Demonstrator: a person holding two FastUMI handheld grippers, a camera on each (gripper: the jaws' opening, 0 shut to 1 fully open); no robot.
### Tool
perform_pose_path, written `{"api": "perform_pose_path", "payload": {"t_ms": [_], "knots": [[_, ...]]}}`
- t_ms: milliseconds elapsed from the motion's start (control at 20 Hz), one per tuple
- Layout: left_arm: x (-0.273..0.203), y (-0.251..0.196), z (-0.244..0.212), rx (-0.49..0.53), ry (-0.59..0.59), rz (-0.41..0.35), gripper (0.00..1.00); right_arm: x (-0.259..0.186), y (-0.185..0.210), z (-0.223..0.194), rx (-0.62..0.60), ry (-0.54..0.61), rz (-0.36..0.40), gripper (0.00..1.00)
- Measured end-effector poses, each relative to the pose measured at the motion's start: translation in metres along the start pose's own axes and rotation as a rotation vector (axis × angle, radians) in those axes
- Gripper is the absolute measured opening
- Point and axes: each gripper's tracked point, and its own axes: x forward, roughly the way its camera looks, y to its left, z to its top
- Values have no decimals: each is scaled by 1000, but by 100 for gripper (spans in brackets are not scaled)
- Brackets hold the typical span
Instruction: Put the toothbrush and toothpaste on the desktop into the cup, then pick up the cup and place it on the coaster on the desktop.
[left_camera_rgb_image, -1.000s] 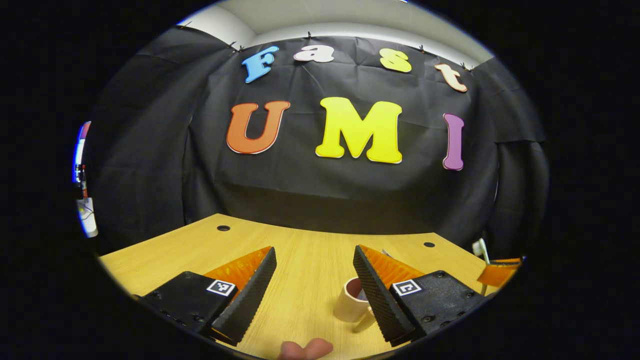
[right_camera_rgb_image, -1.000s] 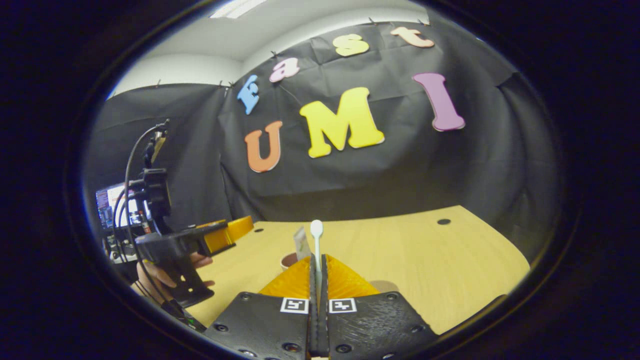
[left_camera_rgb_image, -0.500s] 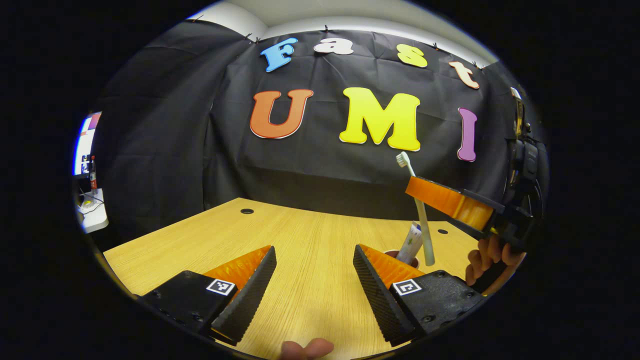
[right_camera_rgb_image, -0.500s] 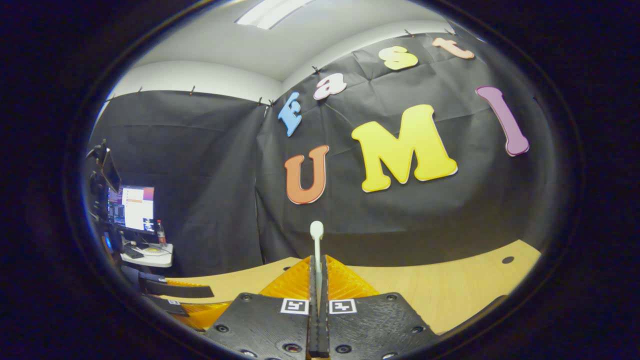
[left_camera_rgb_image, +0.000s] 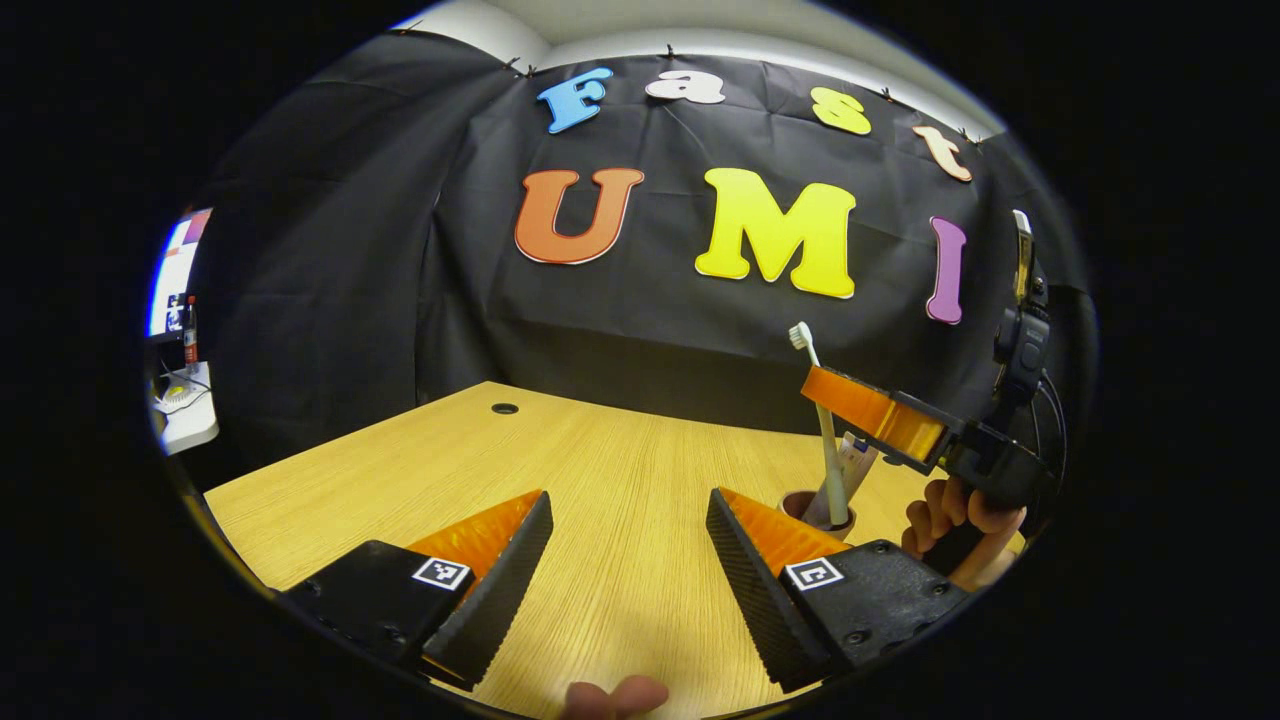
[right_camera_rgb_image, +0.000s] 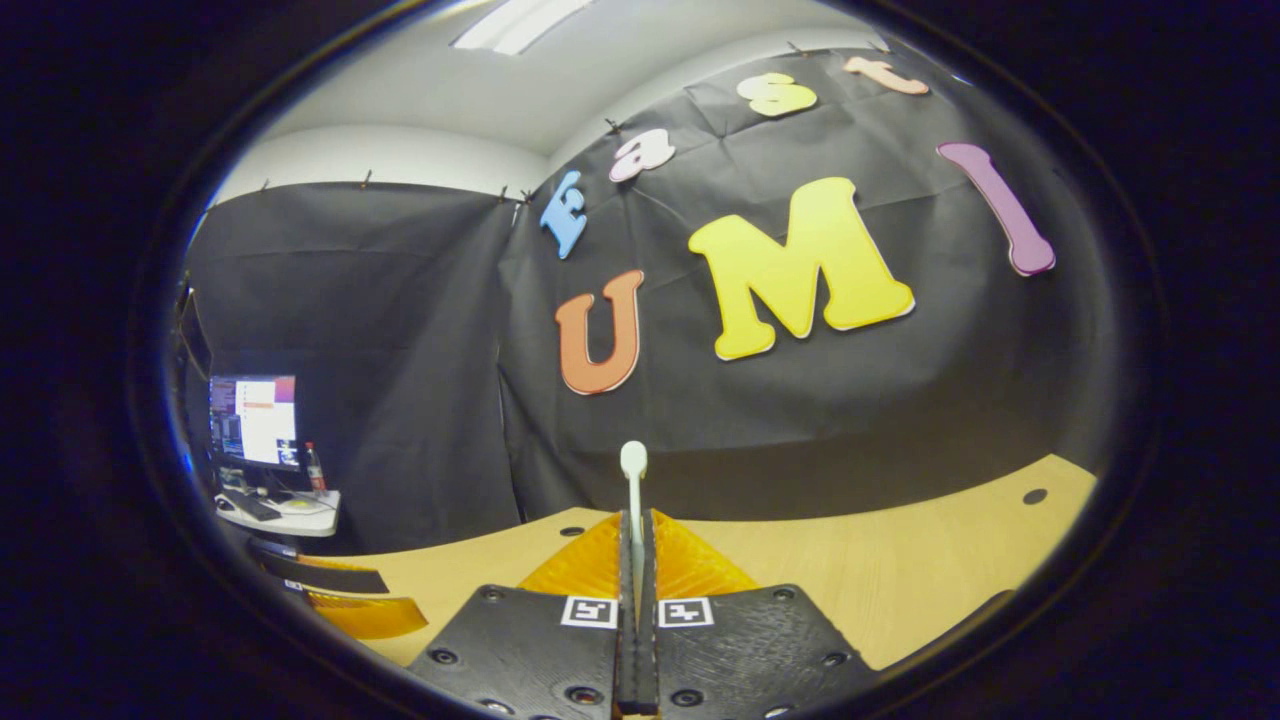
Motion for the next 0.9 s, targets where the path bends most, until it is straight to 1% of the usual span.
{"api": "perform_pose_path", "payload": {"t_ms": [150,200,300,550,700,800,850,900], "knots": [[-2,-2,2,7,-5,-4,99,3,-5,-3,-7,-2,-13,0],[-2,-2,2,10,-6,-4,99,3,-5,-7,-7,7,-11,2],[-4,-1,3,17,-7,-2,98,3,-3,-8,-19,10,-8,2],[-5,-4,5,19,-13,-4,98,-6,-7,-3,-45,-12,-24,2],[-6,-8,5,9,-8,-9,98,-17,-10,-9,-51,-6,-14,5],[-8,-13,5,1,-8,-16,98,-31,-15,-11,-52,-13,-24,36],[-9,-14,7,-1,-7,-17,98,-39,-20,-9,-56,-26,-37,45],[-10,-16,8,-3,-6,-20,98,-46,-23,-6,-60,-39,-44,50]]}}
